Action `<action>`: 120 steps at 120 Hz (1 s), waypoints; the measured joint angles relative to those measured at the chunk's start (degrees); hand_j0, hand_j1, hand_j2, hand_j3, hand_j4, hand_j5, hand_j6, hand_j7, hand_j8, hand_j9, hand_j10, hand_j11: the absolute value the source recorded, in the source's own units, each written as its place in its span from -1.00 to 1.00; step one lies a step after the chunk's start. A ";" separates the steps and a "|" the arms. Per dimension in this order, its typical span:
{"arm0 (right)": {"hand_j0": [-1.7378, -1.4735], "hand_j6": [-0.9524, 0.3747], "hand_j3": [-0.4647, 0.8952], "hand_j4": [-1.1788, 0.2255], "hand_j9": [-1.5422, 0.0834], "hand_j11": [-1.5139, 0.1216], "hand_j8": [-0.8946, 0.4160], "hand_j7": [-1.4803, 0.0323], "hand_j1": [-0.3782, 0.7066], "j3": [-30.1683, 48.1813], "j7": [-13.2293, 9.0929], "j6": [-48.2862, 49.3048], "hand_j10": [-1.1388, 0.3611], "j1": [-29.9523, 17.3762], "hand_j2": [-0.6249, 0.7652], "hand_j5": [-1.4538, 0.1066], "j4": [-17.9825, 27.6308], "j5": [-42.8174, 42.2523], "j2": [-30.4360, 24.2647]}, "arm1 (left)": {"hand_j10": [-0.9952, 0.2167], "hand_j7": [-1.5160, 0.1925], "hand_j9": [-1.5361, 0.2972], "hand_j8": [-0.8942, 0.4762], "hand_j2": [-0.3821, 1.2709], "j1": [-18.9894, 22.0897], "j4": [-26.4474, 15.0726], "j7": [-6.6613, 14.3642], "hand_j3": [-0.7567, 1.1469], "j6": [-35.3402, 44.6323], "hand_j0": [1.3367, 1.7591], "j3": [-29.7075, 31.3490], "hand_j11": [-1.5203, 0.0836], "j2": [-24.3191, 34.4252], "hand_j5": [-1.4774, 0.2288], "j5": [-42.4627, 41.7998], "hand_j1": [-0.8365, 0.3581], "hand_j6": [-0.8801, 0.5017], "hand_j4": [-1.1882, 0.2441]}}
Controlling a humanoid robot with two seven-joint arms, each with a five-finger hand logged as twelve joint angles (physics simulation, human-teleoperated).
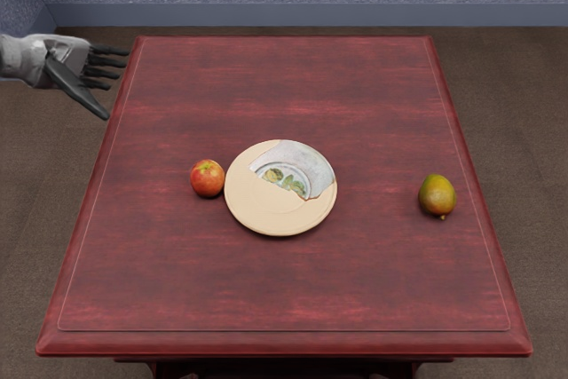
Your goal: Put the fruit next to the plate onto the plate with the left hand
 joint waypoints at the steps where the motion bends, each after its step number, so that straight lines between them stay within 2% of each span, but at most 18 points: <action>1: -0.40 0.40 -0.32 0.65 0.86 0.82 0.33 0.92 -0.90 0.00 0.01 0.02 0.49 0.03 -0.11 0.83 0.03 0.00 0.00 | 0.64 0.77 0.68 0.30 -0.54 0.00 0.00 0.00 -0.20 0.00 0.52 -0.01 0.90 0.04 0.73 0.06 0.98 0.27 0.66; 15: -0.40 0.41 -0.32 0.65 0.86 0.82 0.33 0.92 -0.90 0.00 0.03 0.00 0.49 0.19 -0.11 0.83 -0.07 0.00 0.00 | 0.64 0.77 0.68 0.30 -0.54 0.58 0.04 0.03 -0.20 0.00 0.52 -0.03 0.90 0.46 0.73 0.73 0.98 0.27 0.66; 37: -0.40 0.41 -0.32 0.65 0.86 0.82 0.33 0.92 -0.90 0.00 0.02 -0.05 0.49 0.27 -0.11 0.83 -0.18 0.00 0.00 | 0.64 0.77 0.68 0.30 -0.54 0.73 -0.01 0.06 -0.21 0.09 0.52 -0.21 0.90 -1.52 0.73 6.62 0.98 0.27 0.66; 50: -0.40 0.41 -0.32 0.65 0.86 0.82 0.33 0.92 -0.90 -0.01 0.04 -0.06 0.49 0.28 -0.11 0.83 -0.19 0.00 0.00 | 0.64 0.77 0.68 0.30 -0.54 0.70 -1.72 -0.09 -0.20 4.94 0.52 0.09 0.90 -1.80 0.73 9.33 0.98 0.27 0.66; 54: -0.40 0.41 -0.32 0.65 0.86 0.82 0.33 0.92 -0.90 0.00 0.04 -0.06 0.49 0.28 -0.11 0.83 -0.20 0.00 0.00 | 0.64 0.77 0.68 0.30 -0.54 0.45 -4.08 -0.19 -0.21 8.94 0.52 0.64 0.90 -1.56 0.73 9.79 0.98 0.27 0.66; 62: -0.40 0.40 -0.32 0.65 0.86 0.82 0.33 0.92 -0.90 0.00 0.04 -0.06 0.49 0.28 -0.11 0.83 -0.20 0.00 0.00 | 0.64 0.77 0.68 0.30 -0.54 0.51 -11.56 -0.38 -0.20 20.10 0.52 1.97 0.90 -0.54 0.73 10.92 0.98 0.27 0.66; 77: -0.40 0.41 -0.32 0.65 0.86 0.82 0.33 0.92 -0.90 0.00 0.04 -0.07 0.49 0.28 -0.11 0.83 -0.22 0.00 0.00 | 0.64 0.77 0.68 0.30 -0.54 0.70 -29.32 -1.73 -0.20 42.28 0.52 3.08 0.90 2.02 0.73 13.71 0.98 0.27 0.66; 87: -0.40 0.41 -0.32 0.65 0.86 0.82 0.33 0.92 -0.90 -0.01 0.03 -0.07 0.49 0.29 -0.11 0.83 -0.20 0.00 0.00 | 0.64 0.77 0.68 0.30 -0.54 0.54 -37.49 -2.11 -0.20 51.05 0.52 3.38 0.90 1.72 0.73 14.83 0.98 0.27 0.66; 100: -0.40 0.41 -0.32 0.65 0.86 0.82 0.33 0.92 -0.90 -0.01 0.05 -0.07 0.49 0.27 -0.11 0.83 -0.20 0.00 0.00 | 0.64 0.77 0.68 0.30 -0.54 0.44 -42.25 -2.31 -0.20 55.63 0.52 4.86 0.90 -1.11 0.73 15.42 0.98 0.27 0.66; 109: -0.40 0.41 -0.32 0.65 0.86 0.82 0.33 0.92 -0.90 -0.01 0.03 -0.07 0.49 0.28 -0.11 0.83 -0.21 0.00 0.00 | 0.64 0.77 0.68 0.30 -0.54 0.11 -43.58 -2.37 -0.20 56.90 0.52 6.67 0.90 -3.50 0.73 15.58 0.98 0.27 0.66; 120: -0.40 0.41 -0.32 0.65 0.86 0.82 0.33 0.92 -0.90 0.00 0.02 -0.07 0.49 0.28 -0.11 0.83 -0.20 0.00 0.00 | 0.61 0.74 0.65 0.27 -0.53 0.09 -44.32 -2.43 -0.20 58.48 0.52 8.19 0.86 -3.73 0.70 15.67 0.95 0.24 0.63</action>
